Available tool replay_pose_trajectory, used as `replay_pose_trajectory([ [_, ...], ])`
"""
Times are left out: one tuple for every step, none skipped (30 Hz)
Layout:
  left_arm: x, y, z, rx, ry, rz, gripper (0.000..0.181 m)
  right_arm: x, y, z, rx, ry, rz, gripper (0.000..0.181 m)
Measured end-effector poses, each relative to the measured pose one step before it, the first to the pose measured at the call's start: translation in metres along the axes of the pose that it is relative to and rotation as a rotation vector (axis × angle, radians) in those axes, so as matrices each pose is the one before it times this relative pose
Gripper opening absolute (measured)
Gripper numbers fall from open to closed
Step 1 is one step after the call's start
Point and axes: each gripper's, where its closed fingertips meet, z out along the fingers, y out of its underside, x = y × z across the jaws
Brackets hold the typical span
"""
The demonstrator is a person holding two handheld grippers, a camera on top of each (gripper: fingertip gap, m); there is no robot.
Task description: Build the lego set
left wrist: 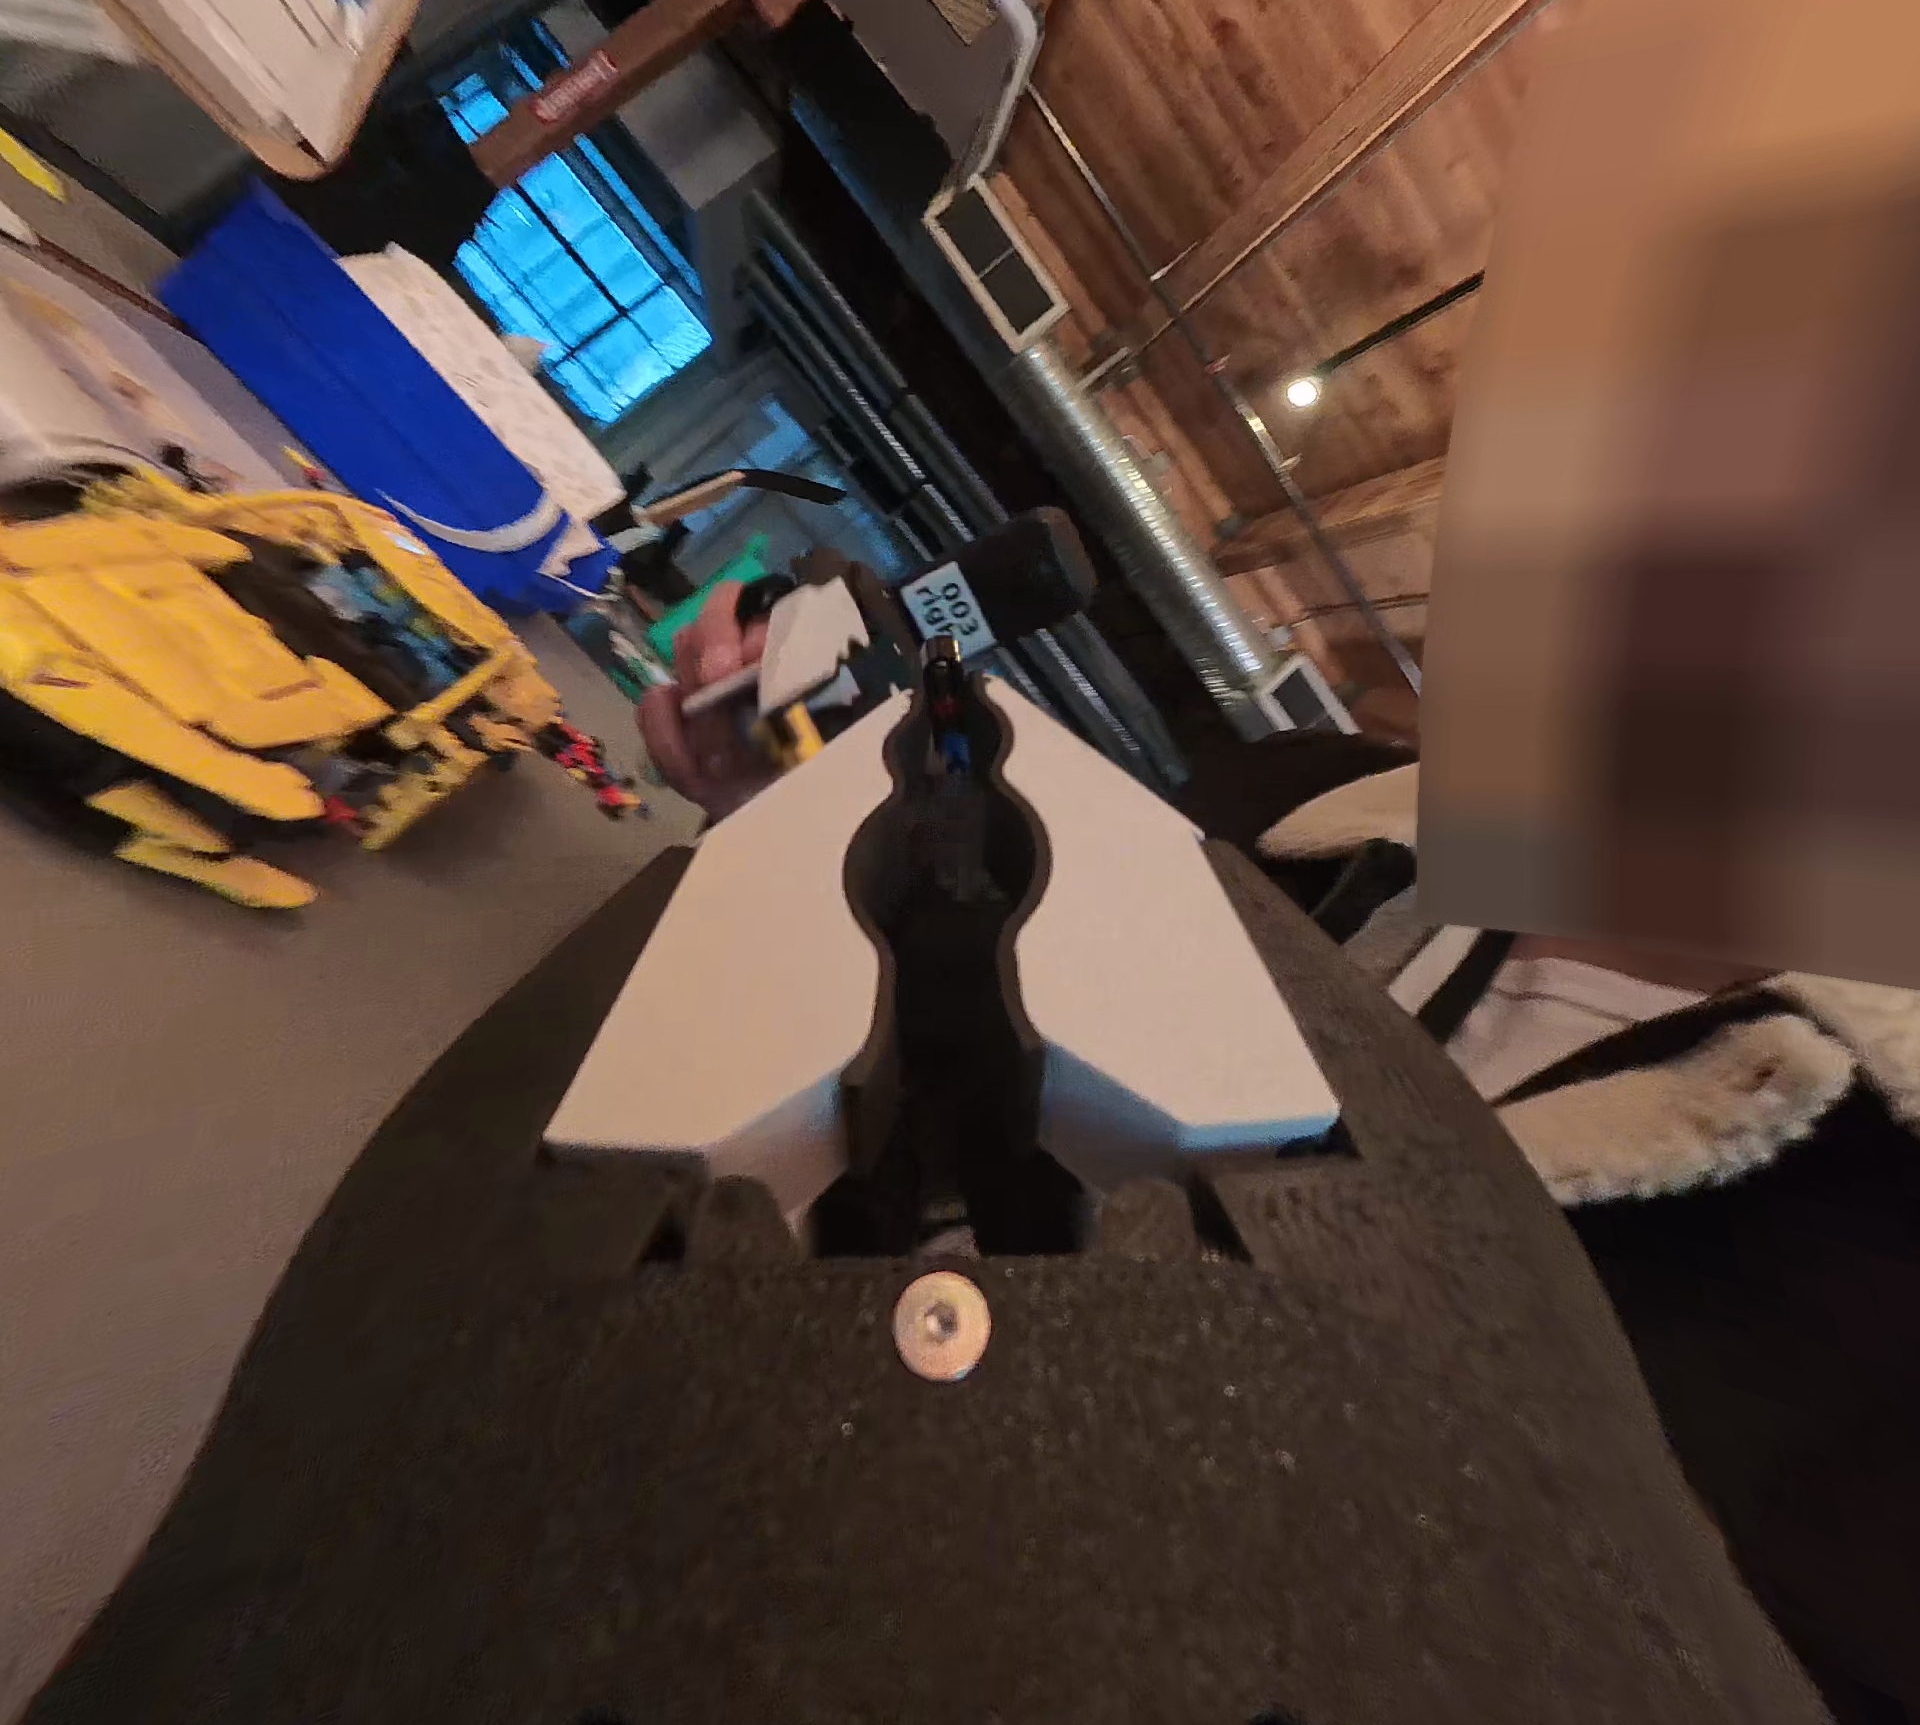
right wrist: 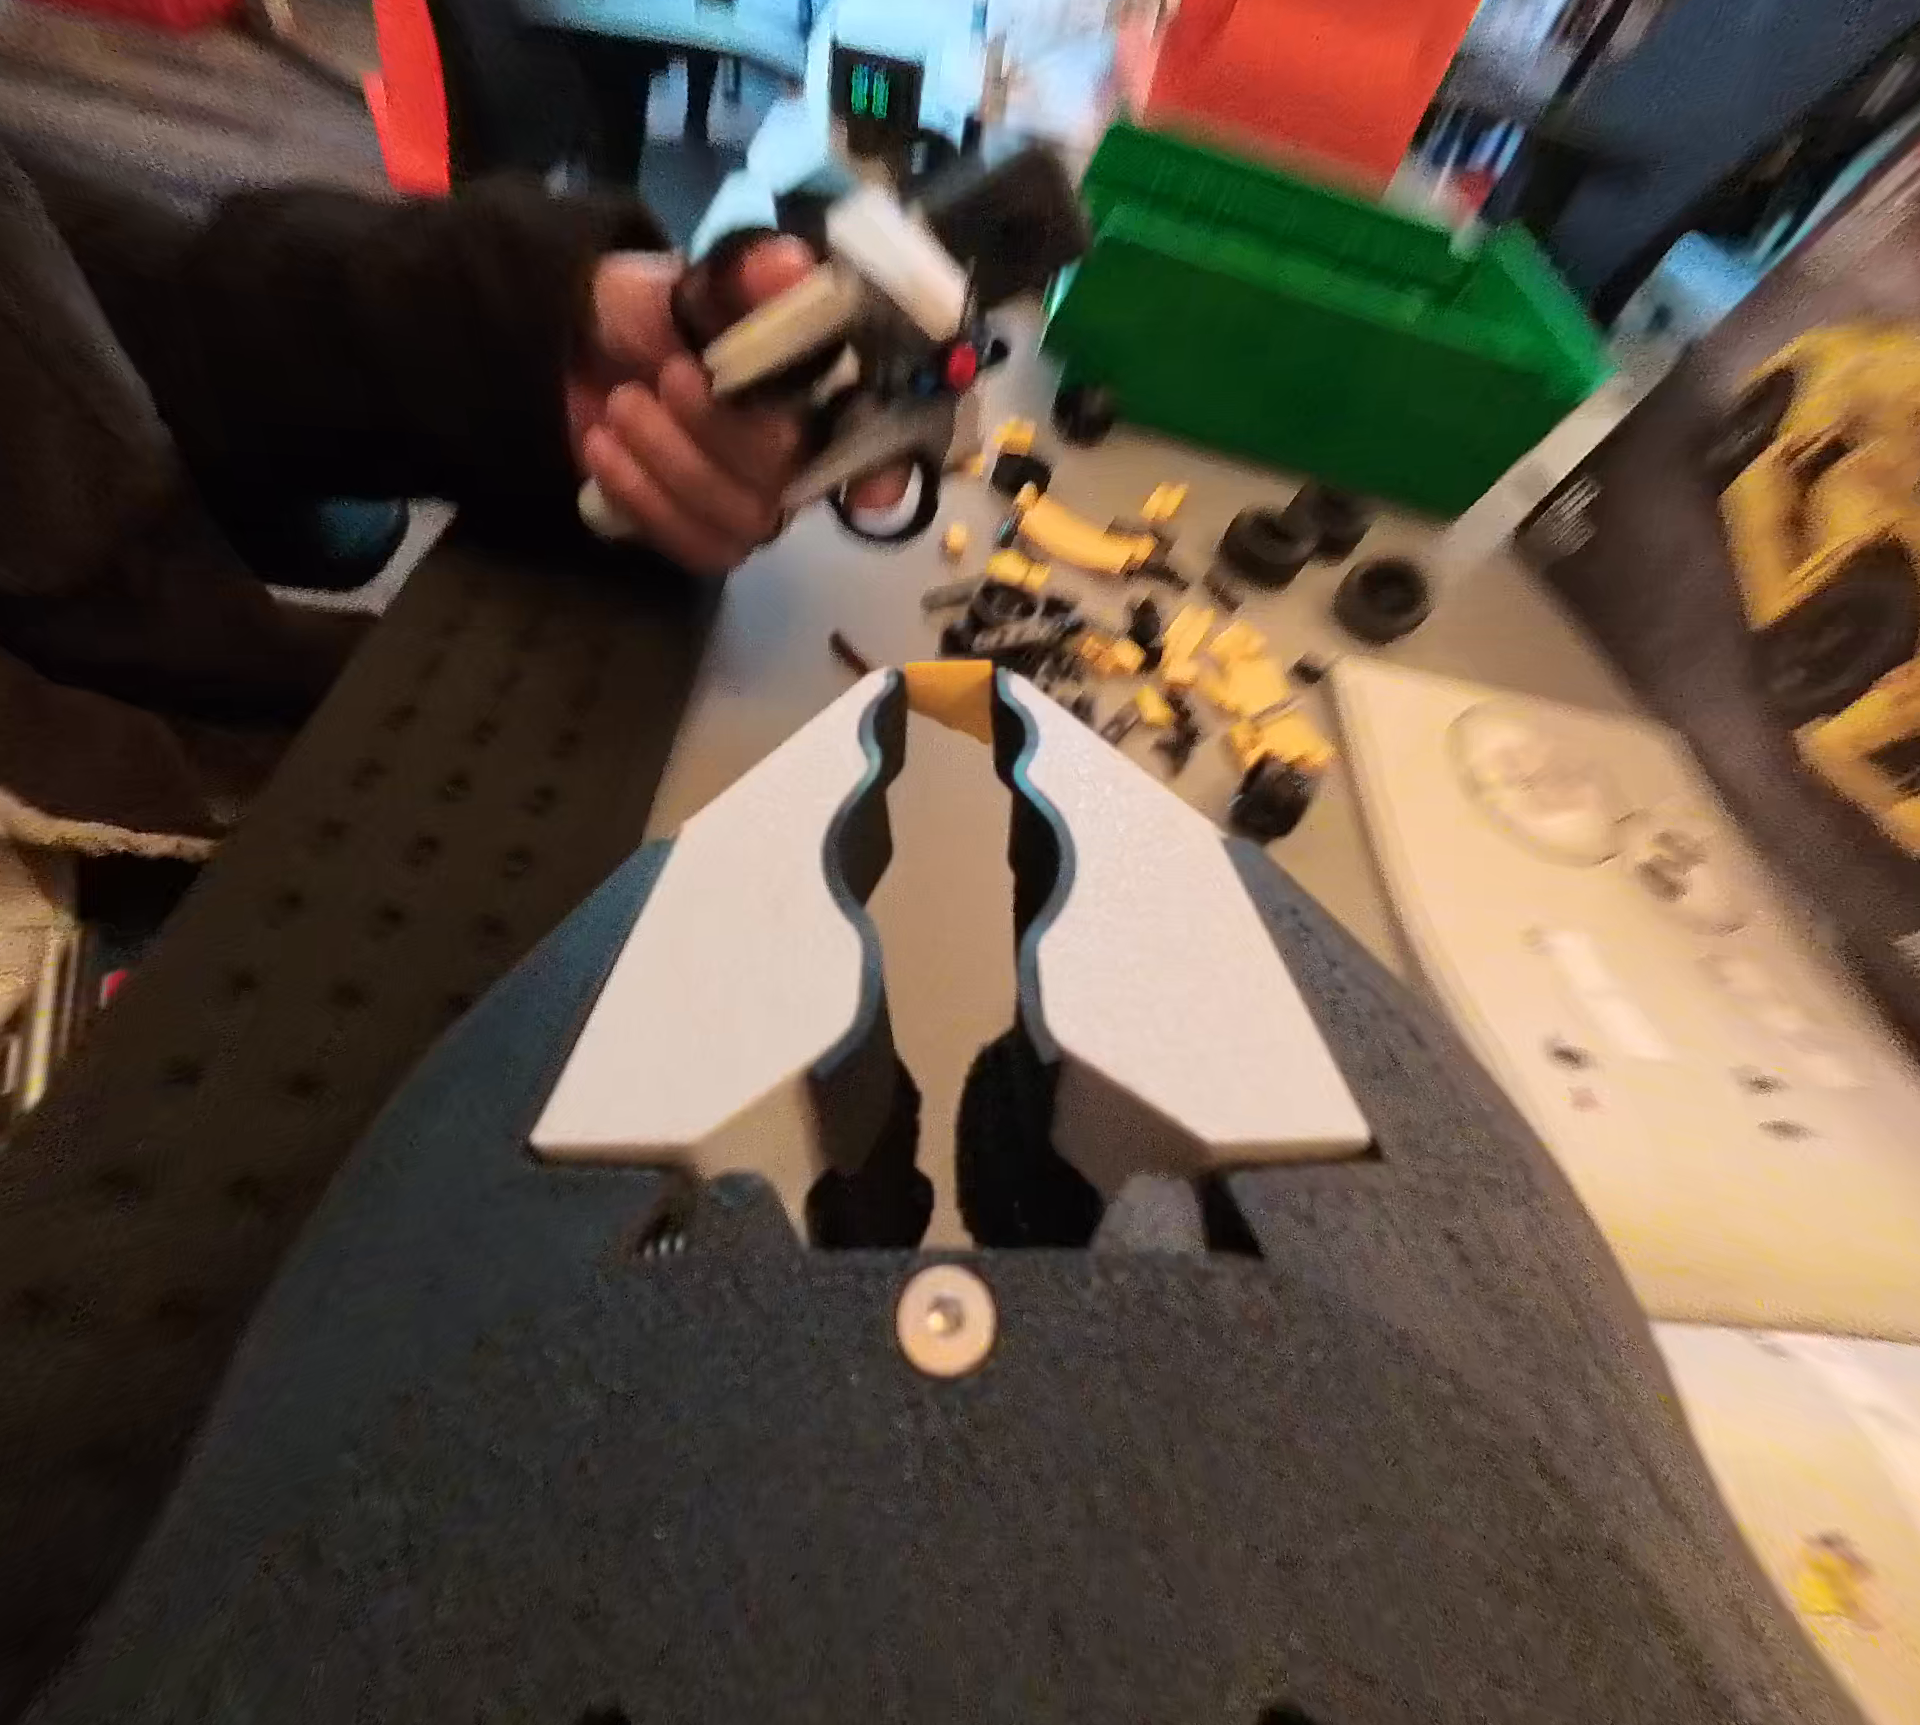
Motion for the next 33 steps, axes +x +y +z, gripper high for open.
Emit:
replay_pose_trajectory([
  [-0.00153,0.00323,0.00988,-0.003,0.0313,-0.0502,0.006,0.00425,-0.00836,-0.01448,0.0731,0.0067,-0.0419,0.014],
  [-0.00244,0.00349,0.01087,-0.0022,0.0334,-0.0485,0.007,0.0034,-0.00492,-0.01137,0.0476,0.0057,-0.0353,0.014],
  [-0.00491,0.00415,0.01098,-0.0053,0.0256,-0.0438,0.007,0.00244,-0.00131,-0.00841,0.0214,0.0024,-0.0117,0.014],
  [-0.00618,0.00463,0.01046,-0.0094,0.0231,-0.0374,0.007,0.00173,-0.00152,-0.00647,0.0255,0.0009,0.0065,0.014],
  [-0.00644,0.00375,0.00937,-0.0051,0.0267,-0.0303,0.007,-0.00027,-0.00371,-0.00474,0.0424,-0.0069,0.0163,0.014],
  [-0.00893,0.00461,0.00769,-0.0131,0.0103,-0.0318,0.007,-0.00174,-0.00357,-0.00312,0.0417,-0.0155,0.0253,0.014],
  [-0.00981,0.00537,0.00574,-0.0265,-0.0138,-0.0304,0.007,-0.0017,-0.00033,-0.00156,0.0191,-0.0137,0.0253,0.014],
  [-0.00466,0.00354,0.00375,-0.0264,-0.0119,-0.0031,0.007,-0.00013,0.0035,-0.00086,-0.0081,-0.0013,0.0172,0.014],
  [-0.00134,0.00151,0.00122,-0.0174,-0.0123,0.0201,0.007,-0.00049,0.00451,-0.00065,-0.0231,0.0014,0.0047,0.014],
  [-0.00272,0.00044,-0.00024,-0.0073,-0.0225,0.02,0.007,-0.00157,0.00321,-0.0007,-0.0229,-0.0012,-0.0068,0.014],
  [-0.00292,0.00004,-0.0005,-0.0001,-0.0128,-0.0029,0.007,-0.00117,0.00189,-0.00028,-0.0109,0.0022,-0.0109,0.014],
  [-0.0015,-0.0001,-0.0001,0.0026,0.0068,-0.0214,0.007,-0.00068,0.00183,0.00031,-0.0028,0.001,-0.0037,0.014],
  [-0.00179,-0.00014,-0.0001,0.0007,0.0006,-0.0147,0.006,-0.00143,0.00179,0.00068,-0.0027,-0.0071,0.0043,0.014],
  [-0.00069,-0.00028,-0.00001,0.0002,-0.0016,-0.0017,0.007,-0.00172,0.0025,0.00096,-0.0122,-0.0075,-0.0021,0.014],
  [0.00092,0.00036,0.00013,-0.0028,0.0043,0.0032,0.007,-0.00105,0.00153,0.00048,-0.0098,-0.0011,-0.0108,0.014],
  [0.00066,0.00143,0.00062,-0.007,0.003,0.0024,0.007,-0.00072,0.00017,0.00031,-0.002,0.0015,-0.0126,0.014],
  [-0.00134,0.00191,0.00093,-0.0101,-0.0075,0.0006,0.006,-0.00057,-0.00065,0.00039,0.0026,0.0003,-0.0051,0.014],
  [-0.00079,0.00145,0.00087,-0.0089,-0.0038,-0.0002,0.007,-0.0013,-0.0009,0.00043,0.0037,-0.0071,0.0018,0.014],
  [0.00133,0.00097,0.00081,-0.0055,0.0088,-0.001,0.006,-0.00157,0.00026,0.00069,-0.0043,-0.0082,0.0014,0.014],
  [0.00081,0.00099,0.00056,-0.0056,0.0051,0.001,0.007,-0.0011,0.00047,0.00074,-0.0045,-0.0022,-0.0049,0.014],
  [0.00003,0.00089,0.0004,-0.0042,-0.0002,0.0008,0.007,-0.00166,-0.00003,0.00063,0.0009,-0.0037,-0.0077,0.014],
  [0.00042,0.00059,0.0003,-0.0031,0.0039,-0.0032,0.007,-0.00153,-0.00007,0.00051,-0.0016,-0.005,-0.0036,0.014],
  [0.00085,0.00038,0.00011,-0.0023,0.0074,-0.0047,0.007,-0.00058,-0.00095,0.00004,0.0028,-0.0005,-0.0009,0.014],
  [0.00047,0.00025,0.00021,-0.0016,0.0034,-0.0007,0.007,-0.0002,-0.00033,-0.00018,-0.0017,-0.0004,-0.0005,0.014],
  [0.00025,0.00036,0.00011,-0.0018,-0.0007,0.0026,0.007,-0.00031,0.00002,-0.00023,-0.0028,-0.0005,0.0002,0.014],
  [0.00005,0.00027,0.00013,-0.0024,-0.0025,0.0038,0.007,-0.00029,0.00014,-0.00014,-0.0013,-0.0003,0.0008,0.014],
  [-0.00006,0.0002,0.00013,-0.0009,-0.003,0.0044,0.007,-0.00006,0.00005,-0.00004,-0.0014,0.0011,0.0019,0.014],
  [0.00012,0.0001,0.00003,-0.0008,-0.0019,0.0044,0.007,-0.00021,0.00004,0.00021,0.0001,-0.0001,0.0018,0.014],
  [0.00055,0.00019,0.00015,-0.0013,-0.001,0.0062,0.007,-0.00028,-0.0005,0.0,0.0022,-0.0003,0.0031,0.014],
  [0.00059,0.0004,0.00029,-0.0019,-0.002,0.0102,0.007,-0.00031,-0.00058,-0.00003,0.0022,-0.0019,0.0068,0.014],
  [0.00106,0.00056,0.00056,-0.0034,-0.0007,0.0116,0.007,-0.00074,-0.00104,-0.0002,0.0049,-0.005,0.0114,0.014],
  [0.00146,0.00075,0.00069,-0.0044,0.0021,0.0105,0.007,-0.00091,-0.00152,-0.00042,0.0085,-0.007,0.013,0.014],
  [0.00121,0.00028,0.0006,-0.0016,0.0002,0.0122,0.007,-0.00022,-0.00132,-0.0004,0.0083,-0.0025,0.0112,0.014],
])
